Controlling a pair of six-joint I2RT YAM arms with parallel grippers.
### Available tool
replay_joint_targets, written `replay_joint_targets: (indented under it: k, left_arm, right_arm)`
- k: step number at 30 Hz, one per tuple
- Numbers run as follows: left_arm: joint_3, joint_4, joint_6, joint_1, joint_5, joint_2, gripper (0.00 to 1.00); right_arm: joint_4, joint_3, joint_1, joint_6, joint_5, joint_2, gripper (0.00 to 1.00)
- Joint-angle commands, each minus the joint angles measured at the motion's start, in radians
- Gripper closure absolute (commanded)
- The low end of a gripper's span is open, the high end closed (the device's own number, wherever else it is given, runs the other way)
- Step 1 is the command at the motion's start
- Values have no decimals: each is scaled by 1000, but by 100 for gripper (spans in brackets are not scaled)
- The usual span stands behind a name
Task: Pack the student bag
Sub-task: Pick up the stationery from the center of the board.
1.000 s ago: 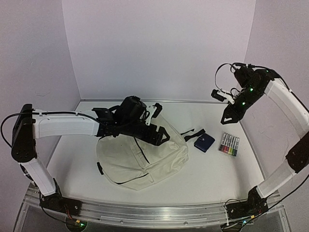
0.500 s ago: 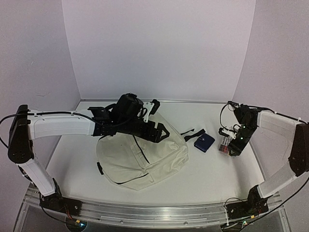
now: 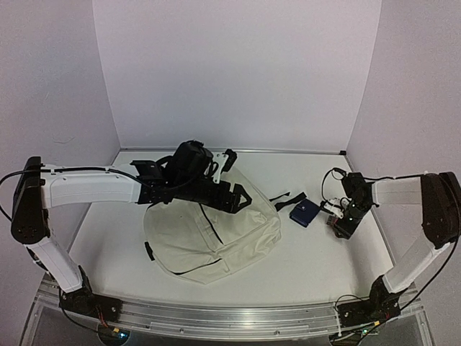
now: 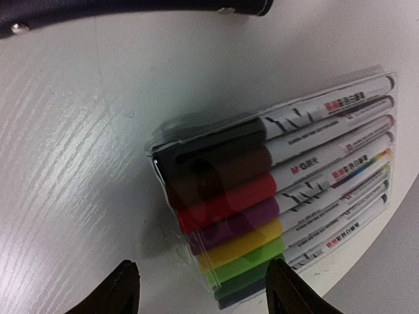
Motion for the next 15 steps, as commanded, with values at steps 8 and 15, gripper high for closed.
replay_joint_targets:
  k: [8, 15]
  left_arm:
    - [0, 23, -9, -2, -26, -53, 11]
    - [19, 18, 0, -2, -19, -37, 11]
  right_arm:
    - [257, -164, 98, -33, 153, 34, 86]
    - [16, -41, 117, 26, 111, -152, 100]
